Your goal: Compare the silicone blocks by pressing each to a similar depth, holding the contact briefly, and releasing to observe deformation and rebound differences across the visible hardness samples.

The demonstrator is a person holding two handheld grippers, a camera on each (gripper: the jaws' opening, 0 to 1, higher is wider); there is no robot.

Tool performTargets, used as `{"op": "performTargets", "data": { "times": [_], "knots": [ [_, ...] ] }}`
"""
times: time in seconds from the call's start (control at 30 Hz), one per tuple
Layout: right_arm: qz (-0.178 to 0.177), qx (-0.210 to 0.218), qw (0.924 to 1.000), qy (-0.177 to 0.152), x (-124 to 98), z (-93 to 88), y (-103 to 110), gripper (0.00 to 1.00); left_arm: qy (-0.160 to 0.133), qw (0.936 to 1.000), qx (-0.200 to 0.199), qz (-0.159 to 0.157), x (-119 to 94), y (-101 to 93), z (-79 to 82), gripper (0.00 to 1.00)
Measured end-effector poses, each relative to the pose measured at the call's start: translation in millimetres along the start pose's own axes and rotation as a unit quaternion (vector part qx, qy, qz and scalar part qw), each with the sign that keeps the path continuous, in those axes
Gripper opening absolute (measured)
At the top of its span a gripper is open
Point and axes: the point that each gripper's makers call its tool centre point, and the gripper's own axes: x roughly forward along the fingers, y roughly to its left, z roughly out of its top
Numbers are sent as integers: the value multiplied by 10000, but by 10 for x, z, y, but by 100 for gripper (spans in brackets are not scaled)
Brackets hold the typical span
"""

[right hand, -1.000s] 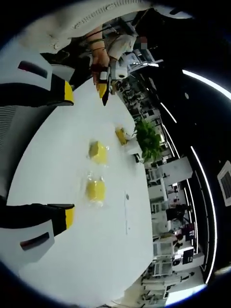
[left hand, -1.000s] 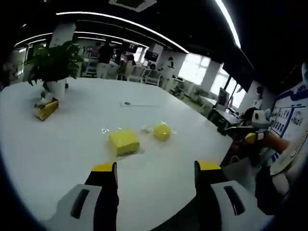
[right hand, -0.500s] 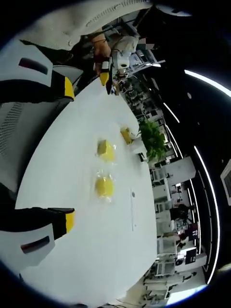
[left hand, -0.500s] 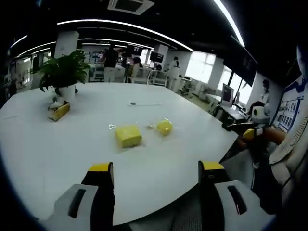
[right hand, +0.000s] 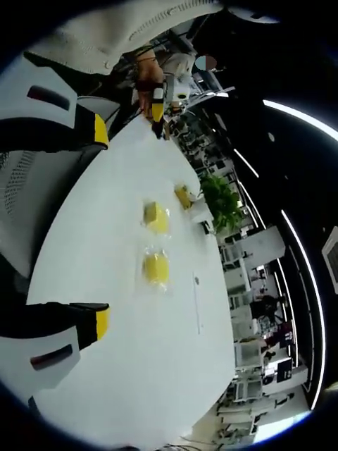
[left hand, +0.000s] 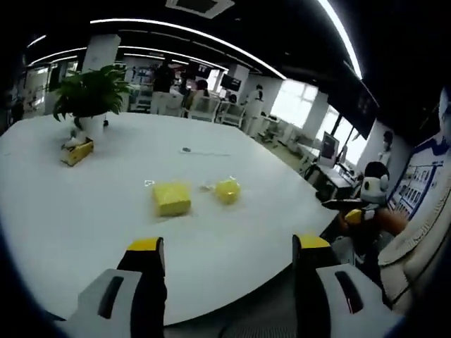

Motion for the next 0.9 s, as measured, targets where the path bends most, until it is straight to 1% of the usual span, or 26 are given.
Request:
{"op": "performTargets", "data": {
  "times": [0.03, 0.1, 0.13, 0.2, 0.27, 0.3, 0.4, 0.47, 0.57, 0.67, 0.73, 0.8, 0.83, 0.87, 0.9],
  "knots": [
    [1, 12, 10000, -11, -4, 7, -8, 83, -122, 9998, -162, -51, 34, -43, 77, 73],
    [-14, 48, 10000, -59, -14, 38, -41, 82, -285, 9989, -340, -129, 88, -106, 192, 73],
    [-14, 59, 10000, -77, -16, 50, -57, 82, -348, 9978, -528, -177, 143, -133, 258, 73],
    [14, 109, 9999, -89, -16, 69, -95, 82, -464, 9942, -918, -306, 270, -182, 381, 74],
    [36, 143, 9999, -87, -3, 82, -134, 81, -554, 9912, -1139, -381, 411, -224, 491, 73],
    [53, 160, 9998, -59, 3, 87, -162, 81, -551, 9904, -1202, -400, 474, -245, 522, 73],
    [52, 162, 9999, -29, -4, 112, -199, 81, -484, 9912, -1151, -439, 746, -321, 630, 73],
    [44, 194, 9998, -76, -25, 158, -241, 80, -443, 9906, -1209, -454, 934, -354, 675, 72],
    [5, 230, 9996, -133, -38, 213, -302, 80, -359, 9910, -1196, -491, 1163, -395, 694, 72],
    [1, 258, 9996, -141, -25, 251, -370, 79, -151, 9922, -1154, -437, 1484, -398, 661, 70],
    [7, 291, 9995, -134, -7, 267, -413, 79, -65, 9925, -1161, -388, 1653, -380, 630, 67],
    [4, 336, 9994, -100, 10, 264, -461, 79, -21, 9908, -1306, -367, 1774, -354, 603, 62],
    [7, 348, 9993, -101, 13, 262, -470, 79, 78, 9881, -1494, -356, 1860, -341, 562, 60],
    [13, 428, 9990, -90, 21, 255, -498, 79, 95, 9857, -1648, -339, 1921, -323, 548, 60],
    [8, 464, 9989, -83, 25, 248, -518, 79, 115, 9845, -1721, -315, 2004, -290, 531, 61]
  ]
}}
